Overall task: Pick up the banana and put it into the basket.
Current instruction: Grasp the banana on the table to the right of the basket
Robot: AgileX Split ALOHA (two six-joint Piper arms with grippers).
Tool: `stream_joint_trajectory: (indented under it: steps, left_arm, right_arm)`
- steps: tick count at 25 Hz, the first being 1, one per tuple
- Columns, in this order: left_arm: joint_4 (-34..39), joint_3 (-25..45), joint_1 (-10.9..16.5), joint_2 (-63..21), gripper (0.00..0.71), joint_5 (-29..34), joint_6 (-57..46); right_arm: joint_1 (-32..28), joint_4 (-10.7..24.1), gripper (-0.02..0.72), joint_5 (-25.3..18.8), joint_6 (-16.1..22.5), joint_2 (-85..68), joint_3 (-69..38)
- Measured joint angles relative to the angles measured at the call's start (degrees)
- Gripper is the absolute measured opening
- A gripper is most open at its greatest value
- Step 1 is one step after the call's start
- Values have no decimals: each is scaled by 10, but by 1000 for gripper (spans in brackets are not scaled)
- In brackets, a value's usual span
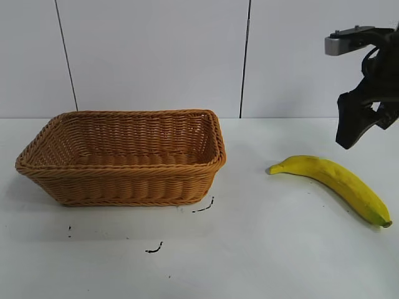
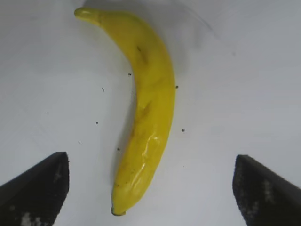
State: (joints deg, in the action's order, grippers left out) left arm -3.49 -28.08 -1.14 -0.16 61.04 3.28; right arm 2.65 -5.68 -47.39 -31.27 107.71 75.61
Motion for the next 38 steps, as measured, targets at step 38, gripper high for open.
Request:
stream_joint_trajectory:
  steps: [38]
  left_arm:
    - [0, 0, 0, 0, 695, 0, 0]
  right_arm:
    - [20, 57, 509, 133, 137, 148, 3]
